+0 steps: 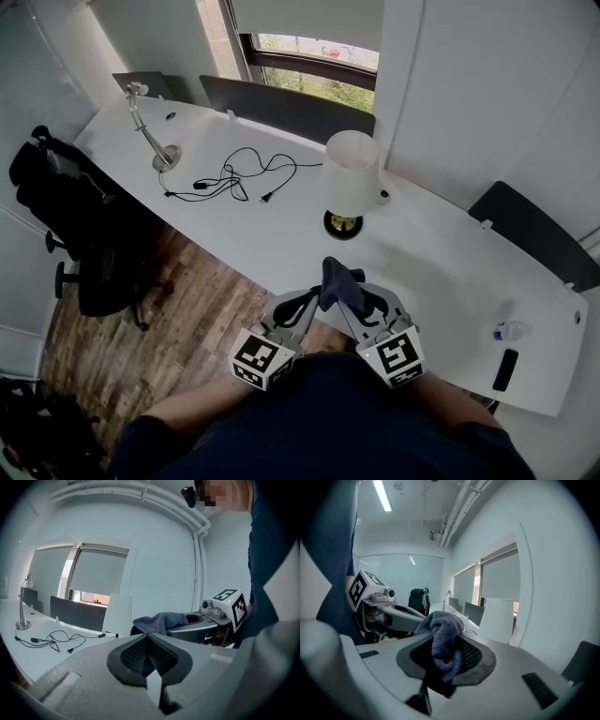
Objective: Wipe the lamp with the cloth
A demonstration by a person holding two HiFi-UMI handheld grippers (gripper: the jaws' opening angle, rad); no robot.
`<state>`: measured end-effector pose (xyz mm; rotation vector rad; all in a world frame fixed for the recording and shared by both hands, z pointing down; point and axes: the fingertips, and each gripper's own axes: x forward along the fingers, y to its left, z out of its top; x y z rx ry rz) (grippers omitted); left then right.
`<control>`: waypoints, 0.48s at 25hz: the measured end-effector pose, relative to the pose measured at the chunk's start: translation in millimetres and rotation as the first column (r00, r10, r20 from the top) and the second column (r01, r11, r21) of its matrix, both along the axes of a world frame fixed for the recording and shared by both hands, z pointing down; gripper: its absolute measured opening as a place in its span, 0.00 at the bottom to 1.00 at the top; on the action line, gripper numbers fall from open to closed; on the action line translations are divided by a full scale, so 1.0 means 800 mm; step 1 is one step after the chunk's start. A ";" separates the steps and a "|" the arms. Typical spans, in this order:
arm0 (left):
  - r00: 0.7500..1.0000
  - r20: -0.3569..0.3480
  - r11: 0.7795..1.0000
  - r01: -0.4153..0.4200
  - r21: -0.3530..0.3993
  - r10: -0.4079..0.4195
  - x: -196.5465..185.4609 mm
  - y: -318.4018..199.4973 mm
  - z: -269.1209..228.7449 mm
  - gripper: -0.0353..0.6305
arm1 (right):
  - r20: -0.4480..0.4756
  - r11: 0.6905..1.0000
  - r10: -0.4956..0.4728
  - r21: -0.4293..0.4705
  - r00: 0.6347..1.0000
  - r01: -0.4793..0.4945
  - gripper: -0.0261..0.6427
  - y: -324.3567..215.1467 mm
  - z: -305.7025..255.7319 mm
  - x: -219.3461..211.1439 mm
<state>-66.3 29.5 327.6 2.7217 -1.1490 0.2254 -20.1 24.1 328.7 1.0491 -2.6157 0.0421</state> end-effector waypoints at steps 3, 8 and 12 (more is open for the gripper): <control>1.000 0.015 1.000 -0.006 0.028 0.005 0.001 0.005 -0.001 0.05 | 0.013 1.000 -0.017 -0.006 1.000 0.017 0.19 0.005 0.008 -0.007; 1.000 0.018 1.000 -0.001 0.031 0.000 -0.001 0.009 0.002 0.05 | 0.017 0.999 -0.043 -0.018 0.999 0.043 0.19 0.012 0.016 -0.013; 1.000 0.016 0.999 0.005 0.032 -0.006 -0.001 0.009 0.003 0.05 | 0.019 0.998 -0.056 -0.023 0.998 0.057 0.19 0.014 0.020 -0.016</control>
